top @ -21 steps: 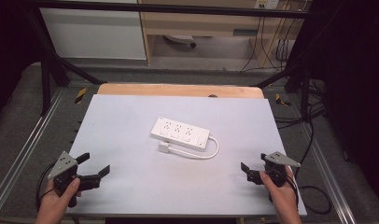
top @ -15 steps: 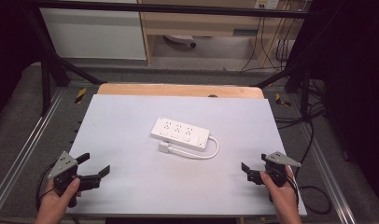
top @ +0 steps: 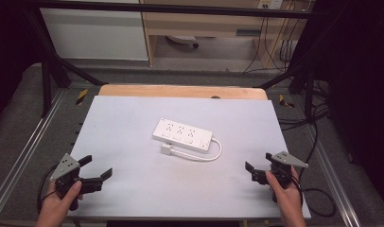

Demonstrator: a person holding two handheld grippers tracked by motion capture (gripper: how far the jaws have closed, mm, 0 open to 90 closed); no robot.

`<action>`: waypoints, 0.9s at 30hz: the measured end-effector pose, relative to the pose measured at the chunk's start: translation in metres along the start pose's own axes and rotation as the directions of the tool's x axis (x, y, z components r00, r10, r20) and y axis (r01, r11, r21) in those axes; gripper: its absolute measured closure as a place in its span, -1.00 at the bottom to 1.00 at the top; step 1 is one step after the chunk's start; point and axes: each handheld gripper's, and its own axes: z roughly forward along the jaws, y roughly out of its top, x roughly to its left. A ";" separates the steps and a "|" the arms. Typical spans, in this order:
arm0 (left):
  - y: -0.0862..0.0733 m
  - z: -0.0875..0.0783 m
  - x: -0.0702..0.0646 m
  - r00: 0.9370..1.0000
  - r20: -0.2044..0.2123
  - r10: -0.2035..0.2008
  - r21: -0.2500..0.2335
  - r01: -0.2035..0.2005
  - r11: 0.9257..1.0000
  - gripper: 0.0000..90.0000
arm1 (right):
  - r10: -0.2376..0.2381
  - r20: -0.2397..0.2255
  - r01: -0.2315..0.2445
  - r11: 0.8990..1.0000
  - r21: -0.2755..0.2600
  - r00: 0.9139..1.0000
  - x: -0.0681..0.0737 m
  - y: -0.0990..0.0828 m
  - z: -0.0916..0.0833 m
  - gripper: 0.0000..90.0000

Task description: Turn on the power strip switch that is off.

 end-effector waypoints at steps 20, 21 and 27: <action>-0.001 -0.001 0.000 1.000 0.000 -0.002 0.005 0.002 1.000 -0.88 | 0.011 -0.006 -0.011 0.997 -0.075 1.000 0.000 0.022 -0.008 -0.94; -0.001 0.000 0.000 1.000 0.000 -0.001 0.005 0.001 1.000 -0.88 | 0.009 -0.005 -0.010 0.997 -0.081 1.000 0.001 0.024 -0.008 -0.94; -0.001 0.000 0.000 1.000 0.001 -0.002 0.004 0.002 1.000 -0.88 | -0.022 -0.004 0.022 0.995 -0.096 1.000 0.004 0.033 -0.005 -0.94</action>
